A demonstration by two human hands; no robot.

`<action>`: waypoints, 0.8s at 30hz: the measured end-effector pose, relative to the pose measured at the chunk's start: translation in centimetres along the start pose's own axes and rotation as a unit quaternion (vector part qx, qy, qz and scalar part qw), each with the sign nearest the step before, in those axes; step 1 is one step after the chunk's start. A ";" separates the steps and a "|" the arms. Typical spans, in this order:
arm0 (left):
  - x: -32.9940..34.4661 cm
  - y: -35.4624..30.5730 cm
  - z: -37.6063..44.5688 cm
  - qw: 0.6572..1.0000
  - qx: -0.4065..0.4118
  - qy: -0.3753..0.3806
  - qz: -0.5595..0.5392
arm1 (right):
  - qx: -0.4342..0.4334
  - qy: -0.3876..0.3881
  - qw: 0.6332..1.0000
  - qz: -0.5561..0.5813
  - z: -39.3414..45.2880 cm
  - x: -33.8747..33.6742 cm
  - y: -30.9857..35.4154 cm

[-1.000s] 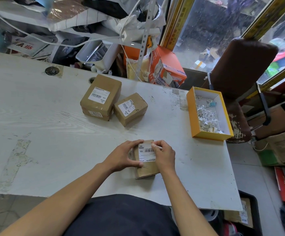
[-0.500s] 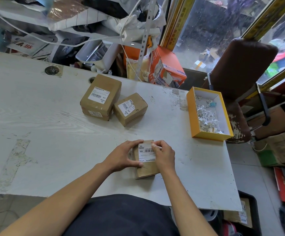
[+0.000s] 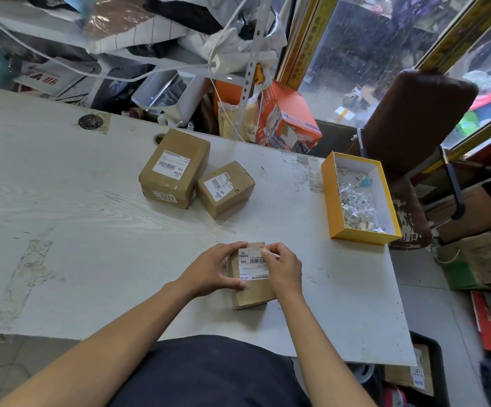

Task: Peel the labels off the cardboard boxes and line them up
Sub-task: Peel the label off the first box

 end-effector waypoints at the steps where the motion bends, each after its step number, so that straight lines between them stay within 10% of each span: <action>1: 0.0 0.0 0.0 1.000 0.001 0.000 0.000 | 0.002 0.000 1.000 0.001 0.0 0.0 0.0; 24: -0.1 0.1 0.0 1.000 0.000 -0.003 0.003 | 0.016 -0.006 1.000 0.018 -0.1 0.0 -0.2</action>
Point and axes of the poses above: each hand's wrist, its own z-axis towards the middle knuckle, its own x-axis out of the palm, y = z × x, the point moved 10 cm from there along z, towards the middle knuckle, and after that the axes turned 15 degrees about z, right-handed, at the moved point
